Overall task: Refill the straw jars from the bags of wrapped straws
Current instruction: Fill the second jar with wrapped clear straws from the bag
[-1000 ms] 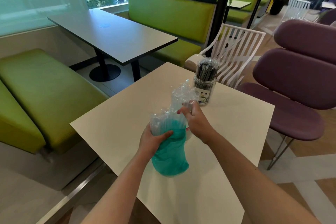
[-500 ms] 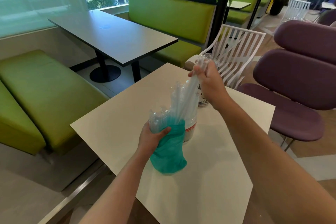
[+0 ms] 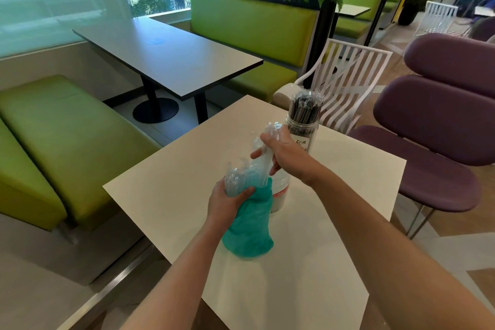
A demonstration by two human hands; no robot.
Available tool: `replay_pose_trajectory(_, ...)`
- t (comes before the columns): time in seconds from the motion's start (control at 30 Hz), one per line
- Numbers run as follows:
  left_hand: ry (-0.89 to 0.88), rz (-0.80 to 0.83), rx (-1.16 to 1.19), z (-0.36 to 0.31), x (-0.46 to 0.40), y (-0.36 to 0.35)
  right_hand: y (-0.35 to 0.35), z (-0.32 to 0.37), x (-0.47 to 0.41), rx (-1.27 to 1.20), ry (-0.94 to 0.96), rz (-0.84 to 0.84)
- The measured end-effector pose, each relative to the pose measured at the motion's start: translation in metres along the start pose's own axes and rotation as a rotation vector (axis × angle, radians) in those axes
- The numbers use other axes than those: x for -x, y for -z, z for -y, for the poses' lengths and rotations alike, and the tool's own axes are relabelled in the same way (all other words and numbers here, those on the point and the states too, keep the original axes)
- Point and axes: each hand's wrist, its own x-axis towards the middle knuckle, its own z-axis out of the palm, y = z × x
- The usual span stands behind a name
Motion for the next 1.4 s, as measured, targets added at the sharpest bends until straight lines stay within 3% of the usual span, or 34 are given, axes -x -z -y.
replay_pose_trajectory(0.3,0.018,0.018,0.039,0.009,-0.004,0.003,0.025,0.036,-0.001,0.033,0.251,-0.297)
replay_pose_trajectory(0.63,0.014,-0.007,-0.013,0.012,-0.010,0.003,0.050,0.059,-0.001,0.106,0.374,-0.516)
replay_pose_trajectory(1.2,0.045,-0.034,0.036,0.012,-0.008,0.005,0.023,-0.025,-0.010,0.333,0.121,-0.331)
replay_pose_trajectory(1.4,0.036,-0.034,0.023,0.013,-0.007,0.005,0.003,-0.048,-0.011,0.642,0.252,-0.412)
